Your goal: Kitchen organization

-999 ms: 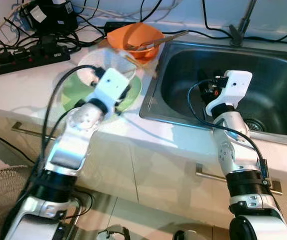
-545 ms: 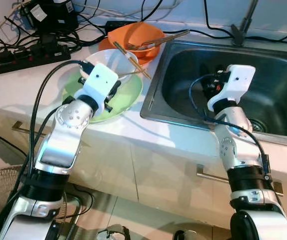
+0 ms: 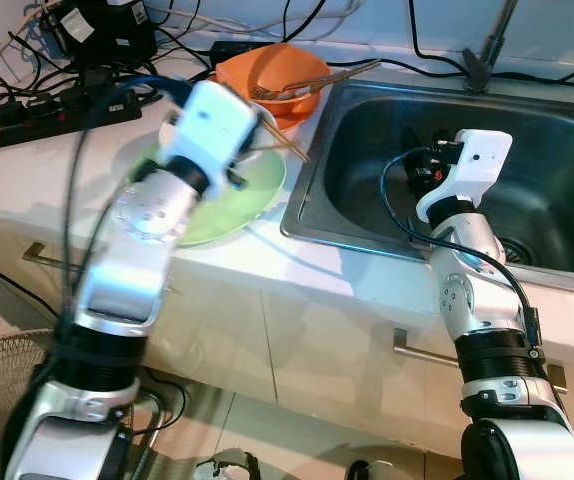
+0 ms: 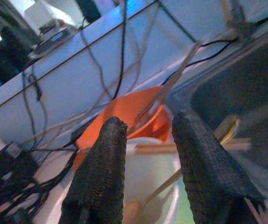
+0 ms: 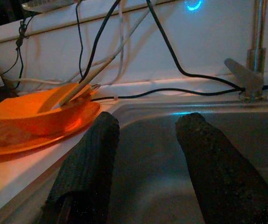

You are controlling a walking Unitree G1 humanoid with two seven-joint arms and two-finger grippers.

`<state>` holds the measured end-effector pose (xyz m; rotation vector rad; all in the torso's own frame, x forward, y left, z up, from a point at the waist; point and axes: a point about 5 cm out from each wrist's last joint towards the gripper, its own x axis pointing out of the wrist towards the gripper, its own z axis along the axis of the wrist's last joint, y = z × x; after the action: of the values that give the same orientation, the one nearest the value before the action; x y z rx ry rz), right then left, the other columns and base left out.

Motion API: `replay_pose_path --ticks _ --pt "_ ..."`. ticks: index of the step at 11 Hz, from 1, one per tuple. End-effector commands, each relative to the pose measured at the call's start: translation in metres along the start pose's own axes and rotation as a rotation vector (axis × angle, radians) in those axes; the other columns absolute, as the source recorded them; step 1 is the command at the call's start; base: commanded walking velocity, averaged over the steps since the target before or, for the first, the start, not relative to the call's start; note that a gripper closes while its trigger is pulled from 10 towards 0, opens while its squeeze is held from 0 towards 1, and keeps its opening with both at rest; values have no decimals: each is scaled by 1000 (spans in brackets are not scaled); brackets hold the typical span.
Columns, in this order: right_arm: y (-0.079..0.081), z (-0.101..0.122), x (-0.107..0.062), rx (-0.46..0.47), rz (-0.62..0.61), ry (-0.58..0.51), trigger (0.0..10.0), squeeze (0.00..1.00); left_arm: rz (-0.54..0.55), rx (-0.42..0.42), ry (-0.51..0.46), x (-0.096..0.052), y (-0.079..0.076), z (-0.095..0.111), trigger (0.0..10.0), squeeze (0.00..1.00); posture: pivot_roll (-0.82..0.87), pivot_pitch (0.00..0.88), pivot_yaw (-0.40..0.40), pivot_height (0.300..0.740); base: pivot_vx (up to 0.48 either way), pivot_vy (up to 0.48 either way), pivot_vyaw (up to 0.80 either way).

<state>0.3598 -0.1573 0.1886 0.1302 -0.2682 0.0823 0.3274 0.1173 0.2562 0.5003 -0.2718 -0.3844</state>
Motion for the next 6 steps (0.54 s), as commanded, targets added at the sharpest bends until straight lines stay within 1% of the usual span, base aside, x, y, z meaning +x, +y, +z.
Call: replay_pose_path --ticks 1,3,4,5,6 --pt "2 2 2 10 0 -8 10000 0 -44 -4 -22 2 -10 0 10000 0 135 83 52 740 0 0 0" --pt "2 1 2 11 -4 -7 10000 0 -117 15 -57 11 -31 -1 10000 0 124 78 55 740 0 0 0" --pt "-1 1 2 11 -10 -9 10000 0 -139 94 -59 20 -41 -2 10000 0 122 74 53 740 0 0 0" --pt "-1 1 2 12 -11 -8 10000 0 -147 144 -58 25 -44 -3 10000 0 117 73 54 740 0 0 0" --pt "-1 1 2 10 -10 -9 10000 0 -133 194 -64 33 -44 -3 10000 0 109 66 56 740 0 0 0"
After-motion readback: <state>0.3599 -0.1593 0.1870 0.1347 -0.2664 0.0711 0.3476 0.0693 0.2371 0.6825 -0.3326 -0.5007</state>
